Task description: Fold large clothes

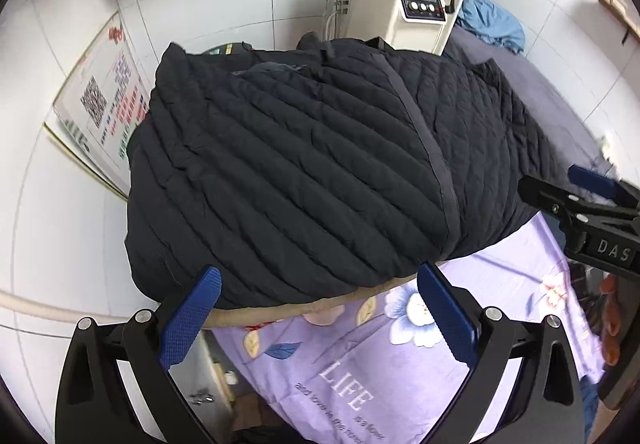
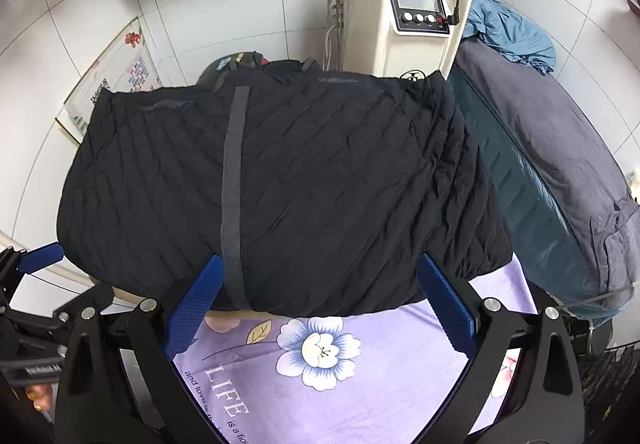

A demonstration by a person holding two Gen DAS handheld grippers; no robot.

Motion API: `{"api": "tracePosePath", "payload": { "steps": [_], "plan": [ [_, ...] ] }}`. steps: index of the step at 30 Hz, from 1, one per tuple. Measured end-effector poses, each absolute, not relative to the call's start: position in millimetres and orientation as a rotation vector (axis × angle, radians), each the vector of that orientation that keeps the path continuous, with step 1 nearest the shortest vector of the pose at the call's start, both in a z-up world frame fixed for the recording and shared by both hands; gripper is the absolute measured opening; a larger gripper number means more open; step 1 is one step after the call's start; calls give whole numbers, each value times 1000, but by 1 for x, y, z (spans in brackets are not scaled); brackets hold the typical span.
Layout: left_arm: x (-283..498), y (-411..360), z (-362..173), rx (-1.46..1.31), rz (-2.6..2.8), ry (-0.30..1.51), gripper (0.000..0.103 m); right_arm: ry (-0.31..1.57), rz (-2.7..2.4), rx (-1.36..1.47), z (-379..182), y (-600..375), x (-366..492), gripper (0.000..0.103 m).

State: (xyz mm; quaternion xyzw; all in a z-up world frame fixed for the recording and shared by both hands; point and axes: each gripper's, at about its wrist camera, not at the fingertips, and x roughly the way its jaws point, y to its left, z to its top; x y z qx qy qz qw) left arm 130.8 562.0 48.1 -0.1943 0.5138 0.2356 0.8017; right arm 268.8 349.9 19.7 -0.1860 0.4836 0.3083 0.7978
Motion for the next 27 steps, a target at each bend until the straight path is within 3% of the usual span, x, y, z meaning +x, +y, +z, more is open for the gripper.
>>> {"api": "tracePosePath", "payload": {
  "steps": [27],
  "plan": [
    [141, 552, 52, -290, 548, 1137, 96, 1033, 634, -441, 22, 352, 262, 96]
  ]
}}
